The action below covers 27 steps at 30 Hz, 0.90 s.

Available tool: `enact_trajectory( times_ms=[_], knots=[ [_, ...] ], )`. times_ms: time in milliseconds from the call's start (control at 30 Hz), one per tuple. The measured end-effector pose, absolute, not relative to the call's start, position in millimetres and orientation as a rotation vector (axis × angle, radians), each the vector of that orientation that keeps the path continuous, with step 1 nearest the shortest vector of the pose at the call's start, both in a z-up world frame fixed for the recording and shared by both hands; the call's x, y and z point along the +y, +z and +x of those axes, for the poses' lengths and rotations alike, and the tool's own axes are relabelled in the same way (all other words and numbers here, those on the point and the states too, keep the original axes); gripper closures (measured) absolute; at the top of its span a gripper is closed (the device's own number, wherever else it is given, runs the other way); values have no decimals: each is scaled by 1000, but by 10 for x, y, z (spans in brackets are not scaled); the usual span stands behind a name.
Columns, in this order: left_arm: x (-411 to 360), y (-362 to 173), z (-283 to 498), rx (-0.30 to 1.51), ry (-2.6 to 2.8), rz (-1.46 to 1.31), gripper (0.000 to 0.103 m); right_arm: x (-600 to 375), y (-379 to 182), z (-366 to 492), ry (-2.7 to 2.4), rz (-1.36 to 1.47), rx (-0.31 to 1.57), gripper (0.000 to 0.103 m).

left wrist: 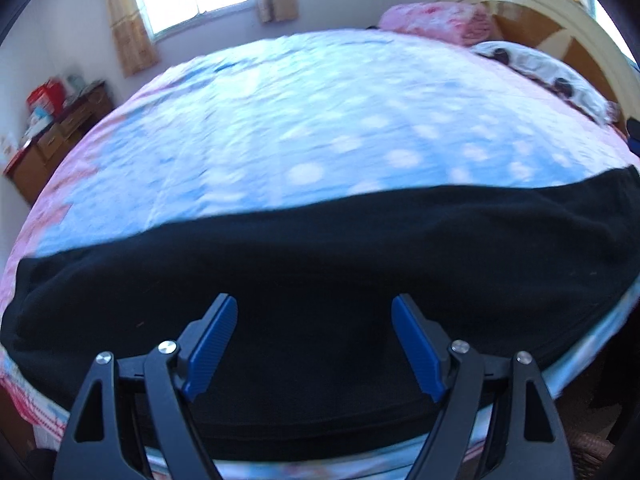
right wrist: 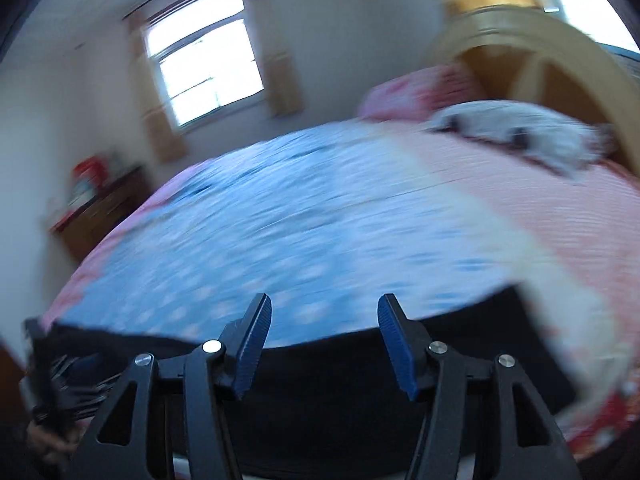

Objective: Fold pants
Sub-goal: 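Grasp the edge of the folded black pants with the right tool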

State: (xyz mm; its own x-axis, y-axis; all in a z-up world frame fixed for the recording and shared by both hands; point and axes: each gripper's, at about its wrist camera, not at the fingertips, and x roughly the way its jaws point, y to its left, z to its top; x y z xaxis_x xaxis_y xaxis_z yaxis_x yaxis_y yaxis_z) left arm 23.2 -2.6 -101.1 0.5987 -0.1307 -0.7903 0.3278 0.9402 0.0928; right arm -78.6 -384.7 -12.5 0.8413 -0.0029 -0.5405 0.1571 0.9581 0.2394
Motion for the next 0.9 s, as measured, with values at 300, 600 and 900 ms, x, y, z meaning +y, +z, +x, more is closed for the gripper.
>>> enact_trajectory(
  times_ms=[300,600,900],
  knots=[
    [1594,-877,222,946,-44,77,17,-1891,-445,304,446,326,727,45],
    [2889,-568,278,863,305,-122,16,-109,-741,133,807,55,718,46],
    [2861,-740,443,886,291,-83,16,411,-1202,314,809,-163,789,79]
  ],
)
